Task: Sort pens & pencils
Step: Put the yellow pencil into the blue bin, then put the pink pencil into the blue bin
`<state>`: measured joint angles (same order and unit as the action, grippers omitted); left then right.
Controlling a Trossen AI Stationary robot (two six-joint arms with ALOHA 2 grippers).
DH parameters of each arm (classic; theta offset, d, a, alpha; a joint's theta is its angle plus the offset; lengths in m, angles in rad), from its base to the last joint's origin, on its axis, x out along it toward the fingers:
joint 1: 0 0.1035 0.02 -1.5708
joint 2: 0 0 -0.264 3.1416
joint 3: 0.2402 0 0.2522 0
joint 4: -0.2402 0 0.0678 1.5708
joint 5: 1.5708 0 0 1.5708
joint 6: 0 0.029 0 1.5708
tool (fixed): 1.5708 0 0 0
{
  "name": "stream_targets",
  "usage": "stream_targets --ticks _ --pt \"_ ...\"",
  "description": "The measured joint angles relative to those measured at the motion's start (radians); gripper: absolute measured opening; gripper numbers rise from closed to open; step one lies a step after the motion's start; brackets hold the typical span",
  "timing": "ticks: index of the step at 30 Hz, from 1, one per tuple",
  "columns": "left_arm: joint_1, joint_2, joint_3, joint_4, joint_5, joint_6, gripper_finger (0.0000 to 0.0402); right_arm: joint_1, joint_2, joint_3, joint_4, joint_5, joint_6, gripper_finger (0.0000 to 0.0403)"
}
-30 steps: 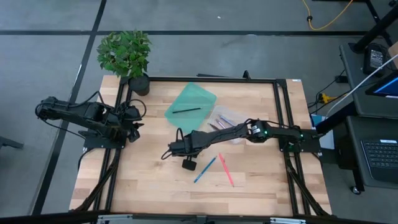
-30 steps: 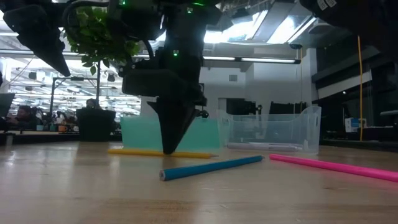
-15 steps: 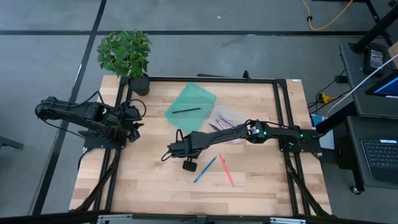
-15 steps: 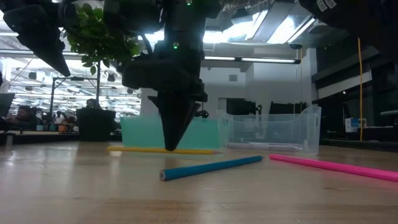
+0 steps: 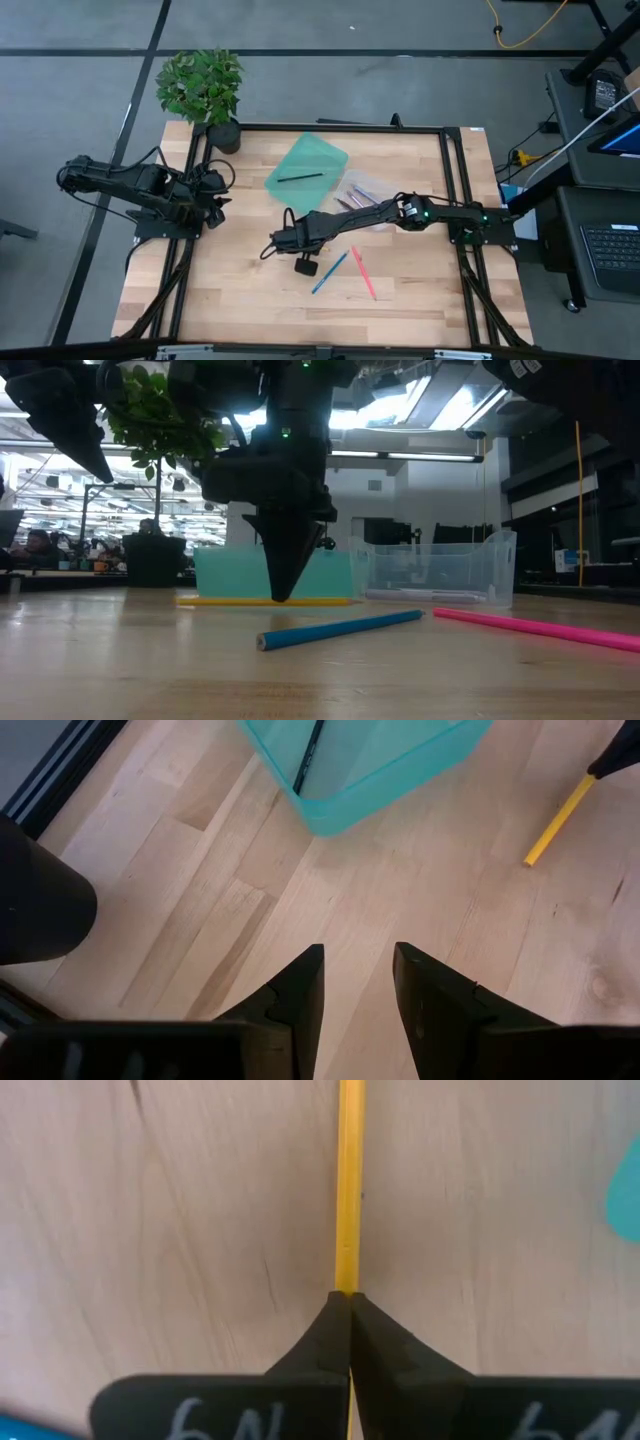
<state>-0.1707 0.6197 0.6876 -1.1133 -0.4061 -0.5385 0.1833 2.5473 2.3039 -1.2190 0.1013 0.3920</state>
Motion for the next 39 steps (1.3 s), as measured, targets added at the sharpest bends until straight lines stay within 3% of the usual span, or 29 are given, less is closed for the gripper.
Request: stream_targets --ticks 14,28,39 --pt "0.0 0.0 0.0 0.001 0.0 0.0 0.0115 0.0 -0.024 0.053 -0.054 0.021 0.024 0.0" --pt "0.0 0.0 0.0 0.005 0.0 0.0 0.0115 -0.036 -0.117 0.052 -0.132 0.184 -0.005 0.0" --pt "0.0 0.0 0.0 0.009 -0.008 0.0 0.0115 -0.204 -0.192 0.053 -0.089 0.359 -0.175 0.0"
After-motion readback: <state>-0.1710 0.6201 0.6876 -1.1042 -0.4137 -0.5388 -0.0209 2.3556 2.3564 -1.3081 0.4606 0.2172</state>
